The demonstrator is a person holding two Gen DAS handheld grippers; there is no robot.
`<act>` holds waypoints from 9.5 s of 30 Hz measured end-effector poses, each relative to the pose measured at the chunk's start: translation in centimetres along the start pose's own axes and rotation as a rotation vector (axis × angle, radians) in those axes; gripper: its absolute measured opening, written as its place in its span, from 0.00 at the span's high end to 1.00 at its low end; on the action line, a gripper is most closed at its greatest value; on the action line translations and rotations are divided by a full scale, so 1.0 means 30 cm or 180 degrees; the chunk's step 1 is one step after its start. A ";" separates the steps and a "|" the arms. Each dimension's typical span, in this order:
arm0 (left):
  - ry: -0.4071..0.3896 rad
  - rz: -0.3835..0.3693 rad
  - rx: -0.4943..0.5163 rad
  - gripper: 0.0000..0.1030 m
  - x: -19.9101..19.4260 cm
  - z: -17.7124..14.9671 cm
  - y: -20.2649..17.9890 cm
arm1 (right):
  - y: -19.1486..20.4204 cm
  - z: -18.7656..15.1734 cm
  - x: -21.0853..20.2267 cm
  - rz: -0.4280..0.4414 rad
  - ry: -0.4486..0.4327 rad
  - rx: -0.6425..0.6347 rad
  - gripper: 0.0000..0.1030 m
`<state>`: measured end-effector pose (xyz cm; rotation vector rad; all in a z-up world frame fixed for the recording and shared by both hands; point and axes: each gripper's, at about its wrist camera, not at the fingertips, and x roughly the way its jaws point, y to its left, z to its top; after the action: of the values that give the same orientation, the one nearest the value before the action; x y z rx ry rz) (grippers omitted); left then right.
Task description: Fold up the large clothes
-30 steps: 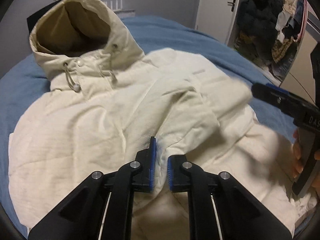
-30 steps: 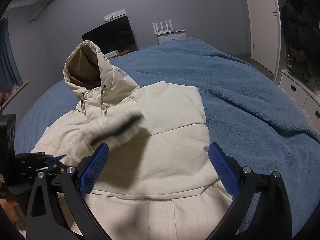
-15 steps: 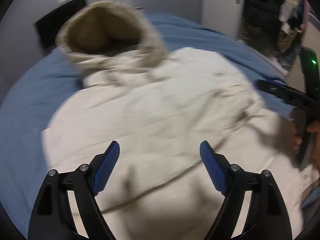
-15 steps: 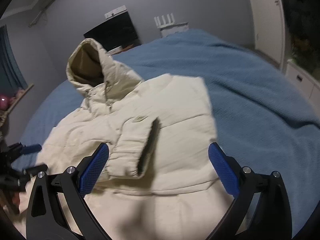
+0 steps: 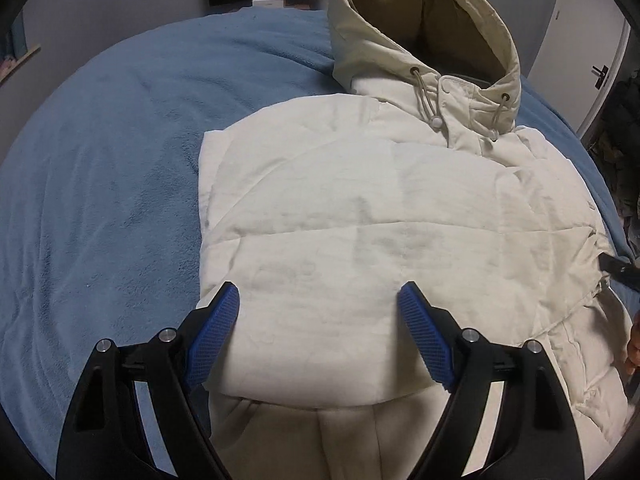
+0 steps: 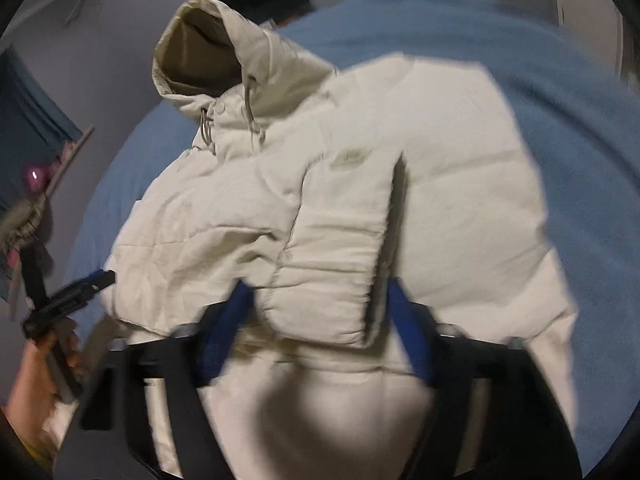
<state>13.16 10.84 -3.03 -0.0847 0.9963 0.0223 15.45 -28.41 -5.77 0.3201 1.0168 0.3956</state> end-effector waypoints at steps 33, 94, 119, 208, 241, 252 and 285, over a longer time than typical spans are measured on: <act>0.0135 0.0148 0.0196 0.18 0.043 -0.021 -0.021 | -0.057 -0.058 -0.134 -0.0726 -0.0166 -0.0196 0.88; -0.0589 0.0090 0.0138 0.08 0.186 0.626 -0.046 | 0.417 0.725 0.267 -0.0403 -0.0912 -0.1214 0.91; -0.1244 0.0331 0.1359 0.93 -0.017 0.460 -0.169 | 0.278 0.473 0.138 -0.0054 -0.0930 -0.1522 0.92; -0.0248 -0.0408 0.0397 0.30 0.517 0.457 0.085 | 0.278 0.421 0.539 -0.0556 -0.0182 -0.1857 0.43; -0.0397 0.0114 0.0564 0.06 0.270 0.376 -0.007 | 0.386 0.068 -0.178 -0.0454 -0.0408 -0.1109 0.23; -0.0408 -0.0003 0.1054 0.06 -0.273 0.205 -0.096 | 0.283 -0.180 -0.609 -0.0654 -0.0397 -0.0789 0.19; 0.0509 -0.0555 0.0237 0.48 -0.607 -0.399 0.090 | 0.132 -0.664 -0.683 -0.0672 0.0580 -0.0569 0.38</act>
<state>-6.91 12.91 5.61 -0.1061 1.1452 -0.1835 -12.07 -32.86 1.65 0.0149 1.1720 0.3254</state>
